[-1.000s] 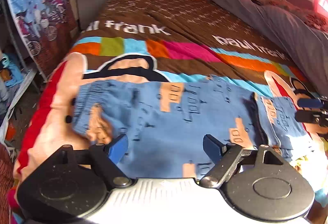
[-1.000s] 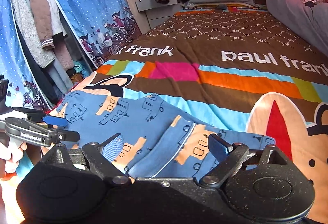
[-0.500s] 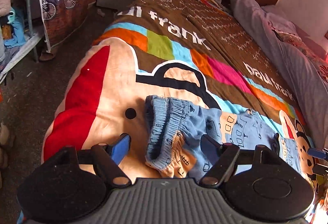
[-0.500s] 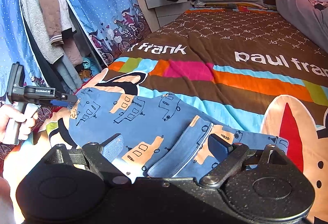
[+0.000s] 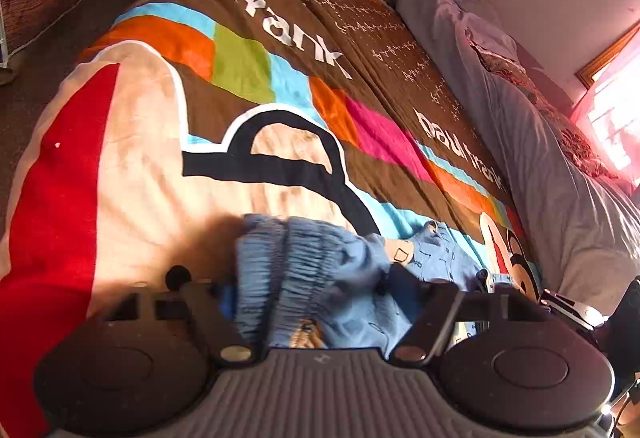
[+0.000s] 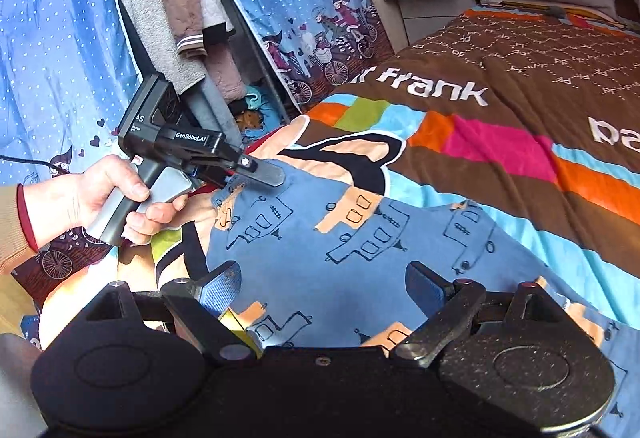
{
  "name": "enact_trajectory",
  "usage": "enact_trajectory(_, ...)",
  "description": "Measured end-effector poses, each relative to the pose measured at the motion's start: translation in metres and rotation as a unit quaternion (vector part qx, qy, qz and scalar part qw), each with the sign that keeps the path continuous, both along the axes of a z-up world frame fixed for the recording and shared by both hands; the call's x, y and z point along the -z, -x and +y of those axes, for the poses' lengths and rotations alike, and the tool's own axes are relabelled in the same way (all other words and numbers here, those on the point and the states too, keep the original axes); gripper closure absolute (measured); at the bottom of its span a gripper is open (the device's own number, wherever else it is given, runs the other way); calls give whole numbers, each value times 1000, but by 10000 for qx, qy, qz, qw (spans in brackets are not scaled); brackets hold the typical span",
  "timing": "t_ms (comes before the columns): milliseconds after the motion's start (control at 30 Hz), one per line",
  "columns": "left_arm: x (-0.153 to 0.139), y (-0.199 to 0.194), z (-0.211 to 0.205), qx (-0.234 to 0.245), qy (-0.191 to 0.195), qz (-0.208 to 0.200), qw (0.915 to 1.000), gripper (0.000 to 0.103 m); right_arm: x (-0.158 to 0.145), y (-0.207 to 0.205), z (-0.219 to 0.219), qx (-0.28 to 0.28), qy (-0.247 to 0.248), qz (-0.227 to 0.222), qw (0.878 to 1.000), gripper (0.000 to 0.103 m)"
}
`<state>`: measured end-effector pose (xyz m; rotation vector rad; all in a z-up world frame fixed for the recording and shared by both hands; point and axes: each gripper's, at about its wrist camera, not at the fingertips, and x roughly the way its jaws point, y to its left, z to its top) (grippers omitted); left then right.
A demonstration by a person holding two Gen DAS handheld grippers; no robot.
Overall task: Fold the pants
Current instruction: 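Grasp the elastic waistband with the left gripper and lift it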
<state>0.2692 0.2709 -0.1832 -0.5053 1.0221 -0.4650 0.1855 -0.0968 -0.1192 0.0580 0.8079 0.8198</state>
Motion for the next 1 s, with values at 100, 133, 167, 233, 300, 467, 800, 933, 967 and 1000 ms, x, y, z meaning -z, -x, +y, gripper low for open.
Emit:
enact_trajectory(100, -2, 8, 11, -32, 60, -33, 10000, 53, 1, -2, 7, -87, -60, -17, 9999, 13)
enact_trajectory(133, 0, 9, 14, -56, 61, 21, 10000, 54, 2, -3, 8, -123, -68, -17, 9999, 13)
enact_trajectory(167, 4, 10, 18, -77, 168, 102, 9998, 54, 3, -5, 10, -154, -66, -14, 9999, 13)
enact_trajectory(233, 7, 12, 24, -124, 324, 160, 9993, 55, 8, -10, 19, -252, -117, 41, 9996, 13)
enact_trajectory(300, 8, 12, 25, -149, 355, 132, 9992, 57, 13, -15, 37, -388, -27, 37, 9992, 15)
enact_trajectory(467, -10, 20, 10, 39, -301, -232, 9993, 80, 29, -24, 77, -750, 713, -156, 9945, 58)
enact_trajectory(800, -48, 62, -50, 719, -2065, -1517, 9639, 83, -35, -110, 110, -2845, 492, -540, 9559, 22)
enact_trajectory(933, -44, 70, -41, 786, -1975, -1569, 9645, 83, -39, -148, 145, -3761, 1096, -411, 9192, 24)
enact_trajectory(967, -42, 70, -37, 770, -1920, -1544, 9661, 83, -37, -151, 152, -3966, 1255, -397, 9085, 24)
enact_trajectory(1000, -39, 70, -32, 747, -1838, -1531, 9681, 83, -32, -155, 160, -4169, 1351, -318, 8983, 25)
